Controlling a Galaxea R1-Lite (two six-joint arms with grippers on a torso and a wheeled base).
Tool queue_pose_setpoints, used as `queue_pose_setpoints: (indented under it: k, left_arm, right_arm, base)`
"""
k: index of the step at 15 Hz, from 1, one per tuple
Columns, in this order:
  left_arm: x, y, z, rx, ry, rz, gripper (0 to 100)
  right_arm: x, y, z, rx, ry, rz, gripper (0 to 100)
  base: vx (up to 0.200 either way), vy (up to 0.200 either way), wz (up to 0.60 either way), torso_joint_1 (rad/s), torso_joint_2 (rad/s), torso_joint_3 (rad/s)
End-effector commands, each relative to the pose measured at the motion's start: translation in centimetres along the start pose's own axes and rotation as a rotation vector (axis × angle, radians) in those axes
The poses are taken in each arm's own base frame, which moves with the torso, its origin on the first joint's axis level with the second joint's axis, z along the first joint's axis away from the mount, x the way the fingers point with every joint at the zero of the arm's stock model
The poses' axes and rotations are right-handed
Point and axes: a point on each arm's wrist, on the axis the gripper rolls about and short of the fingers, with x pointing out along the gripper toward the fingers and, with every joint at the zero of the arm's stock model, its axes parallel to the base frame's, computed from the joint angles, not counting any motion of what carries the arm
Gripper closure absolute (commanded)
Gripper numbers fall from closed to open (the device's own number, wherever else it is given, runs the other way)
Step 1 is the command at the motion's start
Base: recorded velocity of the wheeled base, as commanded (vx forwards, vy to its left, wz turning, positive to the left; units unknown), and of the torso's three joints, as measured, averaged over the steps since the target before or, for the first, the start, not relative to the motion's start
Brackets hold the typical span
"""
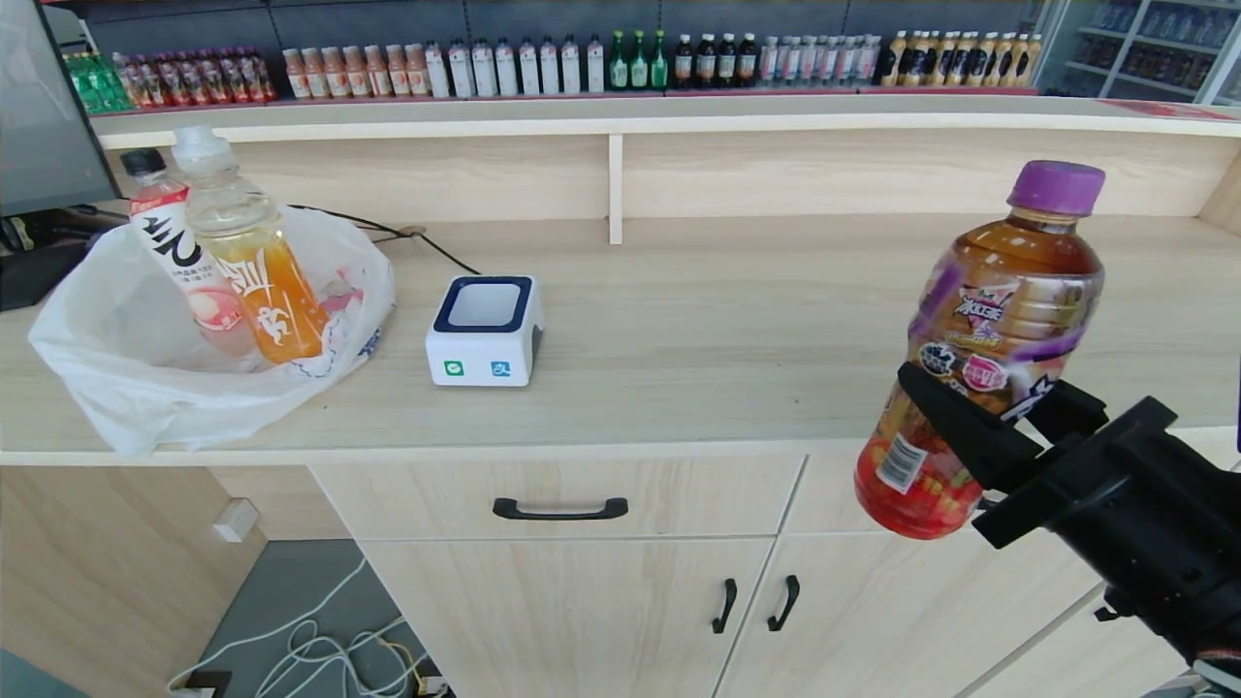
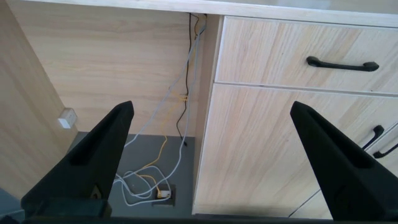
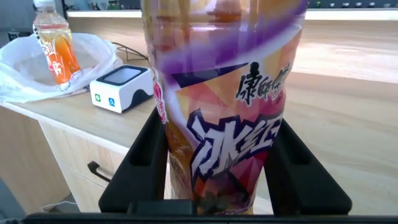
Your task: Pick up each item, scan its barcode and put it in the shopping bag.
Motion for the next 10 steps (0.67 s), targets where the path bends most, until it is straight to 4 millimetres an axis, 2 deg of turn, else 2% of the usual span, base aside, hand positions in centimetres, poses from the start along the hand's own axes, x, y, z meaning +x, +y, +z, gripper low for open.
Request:
queue_pose_setpoints:
  k: [1,3,4,10]
  left_arm:
    - [0.0,0.0,0.0,0.0,0.0,0.0,0]
    - [0.0,0.0,0.0,-0.002,0.0,0.0,0]
    - [0.0,0.0,0.0,-0.002,0.0,0.0,0]
    - [0.0,0.0,0.0,-0.003,0.0,0.0,0]
  right_arm:
    - [0.4,-0.1,-0.2,-0.005,0.004,-0.006,100]
    - [1.9,-0.8,0.7,-0.012,-0.05,-0.05,100]
    - [1.9,-1.4,0.5,-0.023,-0.045,-0.078,100]
    - [2.1,-1.8,0.0,-0.034,-0.024,-0.096,100]
  base:
    - [0.0,0.2,0.0,0.007,0.01,-0.002]
    - [0.0,0.2,0.0,-0.005,0.0,0.007]
    - [0.0,0.2,0.0,0.017,0.01,0.002]
    - [0.0,0.2,0.0,0.006,0.0,-0.001]
